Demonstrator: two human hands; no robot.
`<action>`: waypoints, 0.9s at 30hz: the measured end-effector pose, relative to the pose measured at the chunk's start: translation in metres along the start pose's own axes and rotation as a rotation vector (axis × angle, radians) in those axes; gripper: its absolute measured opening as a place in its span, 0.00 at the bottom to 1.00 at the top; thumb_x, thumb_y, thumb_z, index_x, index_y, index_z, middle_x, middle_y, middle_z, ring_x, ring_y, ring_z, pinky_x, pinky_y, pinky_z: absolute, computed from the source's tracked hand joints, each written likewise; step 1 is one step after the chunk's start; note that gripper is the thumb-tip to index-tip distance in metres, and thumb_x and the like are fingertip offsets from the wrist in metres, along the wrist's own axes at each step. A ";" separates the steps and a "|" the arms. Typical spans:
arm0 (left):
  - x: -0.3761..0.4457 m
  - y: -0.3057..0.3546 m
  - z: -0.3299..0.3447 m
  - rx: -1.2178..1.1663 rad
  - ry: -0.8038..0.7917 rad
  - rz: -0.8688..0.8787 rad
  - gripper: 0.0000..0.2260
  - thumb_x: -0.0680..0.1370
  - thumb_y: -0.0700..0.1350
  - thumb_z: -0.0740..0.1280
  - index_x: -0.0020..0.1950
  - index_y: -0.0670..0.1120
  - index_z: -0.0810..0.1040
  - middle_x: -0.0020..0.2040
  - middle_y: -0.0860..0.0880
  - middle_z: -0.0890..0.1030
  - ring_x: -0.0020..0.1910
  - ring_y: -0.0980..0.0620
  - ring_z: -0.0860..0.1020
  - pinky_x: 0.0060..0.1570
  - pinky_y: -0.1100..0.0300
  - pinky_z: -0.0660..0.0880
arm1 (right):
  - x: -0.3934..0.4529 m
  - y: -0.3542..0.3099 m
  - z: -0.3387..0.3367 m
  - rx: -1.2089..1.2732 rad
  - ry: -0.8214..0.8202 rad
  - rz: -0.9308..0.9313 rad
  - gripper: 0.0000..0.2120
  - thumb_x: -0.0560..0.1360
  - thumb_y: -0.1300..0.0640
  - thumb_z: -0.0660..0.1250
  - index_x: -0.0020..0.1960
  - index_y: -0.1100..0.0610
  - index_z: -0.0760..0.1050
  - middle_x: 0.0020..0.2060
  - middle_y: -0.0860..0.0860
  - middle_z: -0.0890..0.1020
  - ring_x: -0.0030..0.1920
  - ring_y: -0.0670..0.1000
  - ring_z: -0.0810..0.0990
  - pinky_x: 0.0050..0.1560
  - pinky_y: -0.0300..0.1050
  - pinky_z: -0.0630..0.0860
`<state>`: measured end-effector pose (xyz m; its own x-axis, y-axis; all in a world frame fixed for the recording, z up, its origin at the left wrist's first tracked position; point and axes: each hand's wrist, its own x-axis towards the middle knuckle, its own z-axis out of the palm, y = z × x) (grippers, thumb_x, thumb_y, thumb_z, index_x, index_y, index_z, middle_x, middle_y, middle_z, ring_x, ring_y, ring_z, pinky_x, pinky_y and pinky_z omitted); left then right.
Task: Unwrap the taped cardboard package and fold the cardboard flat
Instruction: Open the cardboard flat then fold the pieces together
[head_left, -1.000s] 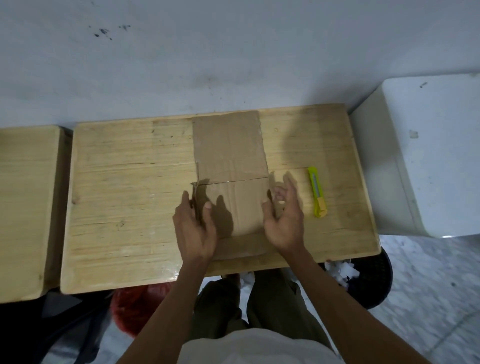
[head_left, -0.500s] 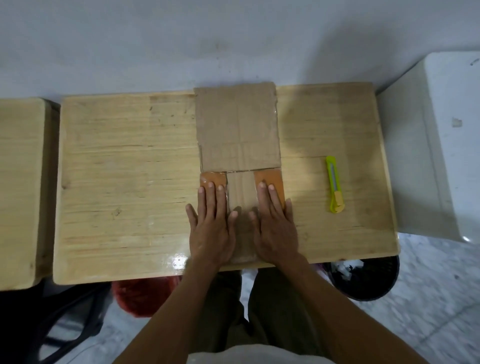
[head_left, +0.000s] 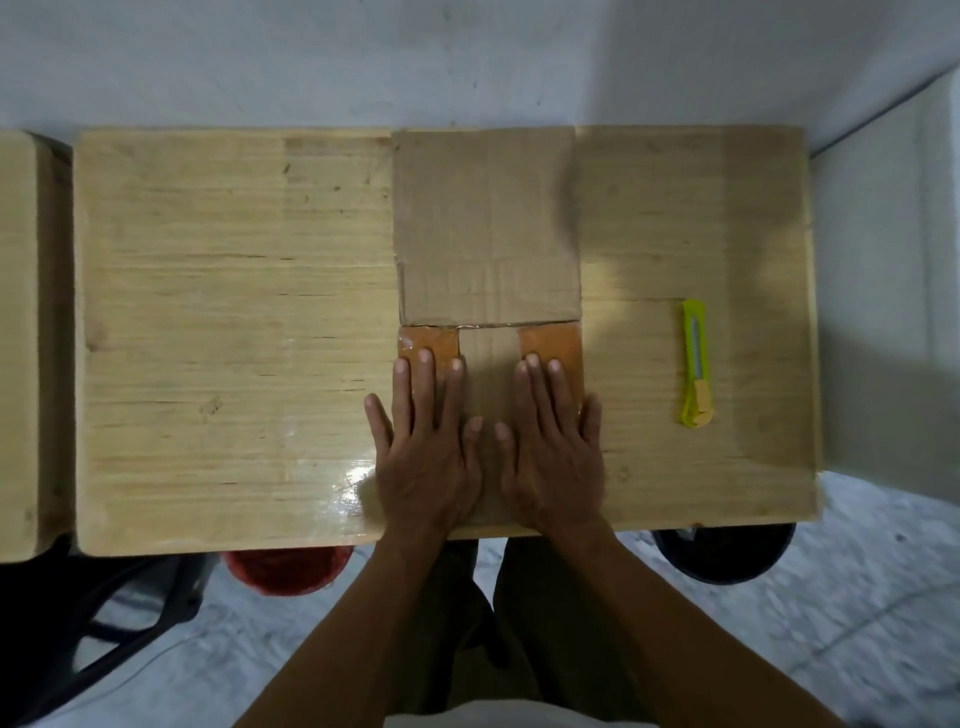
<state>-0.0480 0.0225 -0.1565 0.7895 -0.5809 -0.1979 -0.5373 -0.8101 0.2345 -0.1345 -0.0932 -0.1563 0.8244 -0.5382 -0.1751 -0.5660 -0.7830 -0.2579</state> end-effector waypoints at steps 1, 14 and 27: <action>0.000 0.000 -0.001 0.000 0.003 0.000 0.28 0.82 0.56 0.54 0.81 0.50 0.53 0.82 0.45 0.51 0.81 0.43 0.48 0.75 0.35 0.51 | 0.001 0.000 0.000 -0.001 0.000 -0.003 0.31 0.81 0.44 0.52 0.80 0.55 0.51 0.80 0.51 0.54 0.80 0.51 0.49 0.77 0.62 0.49; 0.036 0.007 -0.031 -0.384 0.231 -0.091 0.16 0.79 0.42 0.62 0.66 0.46 0.78 0.67 0.43 0.76 0.66 0.40 0.70 0.62 0.41 0.70 | 0.044 -0.021 -0.046 0.595 0.155 0.220 0.23 0.82 0.49 0.52 0.74 0.56 0.66 0.70 0.53 0.73 0.69 0.54 0.66 0.70 0.49 0.63; 0.089 0.019 -0.064 -0.828 0.020 -0.484 0.39 0.72 0.30 0.66 0.80 0.49 0.57 0.50 0.45 0.81 0.46 0.52 0.79 0.43 0.75 0.74 | 0.084 -0.020 -0.068 0.960 0.014 0.481 0.33 0.82 0.52 0.59 0.81 0.52 0.45 0.80 0.49 0.53 0.78 0.48 0.54 0.66 0.28 0.50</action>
<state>0.0310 -0.0397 -0.1086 0.8797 -0.1905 -0.4356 0.2226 -0.6447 0.7313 -0.0542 -0.1440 -0.1010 0.5120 -0.7328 -0.4483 -0.5883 0.0812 -0.8046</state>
